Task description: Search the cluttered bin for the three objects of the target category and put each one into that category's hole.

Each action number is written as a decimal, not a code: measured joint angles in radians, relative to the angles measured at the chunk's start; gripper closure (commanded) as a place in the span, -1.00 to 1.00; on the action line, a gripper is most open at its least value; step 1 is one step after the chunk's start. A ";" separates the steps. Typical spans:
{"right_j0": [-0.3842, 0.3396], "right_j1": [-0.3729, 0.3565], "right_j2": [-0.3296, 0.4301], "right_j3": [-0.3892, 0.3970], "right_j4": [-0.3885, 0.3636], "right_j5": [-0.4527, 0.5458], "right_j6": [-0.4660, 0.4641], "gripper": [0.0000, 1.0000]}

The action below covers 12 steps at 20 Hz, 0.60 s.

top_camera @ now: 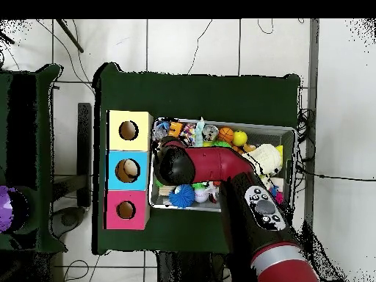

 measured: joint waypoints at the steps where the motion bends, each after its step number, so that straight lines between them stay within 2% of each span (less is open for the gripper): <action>1: 0.000 0.000 0.000 0.000 0.000 0.000 0.000 -1.00; 12: -0.004 -0.036 0.004 -0.009 0.000 0.052 0.000 -1.00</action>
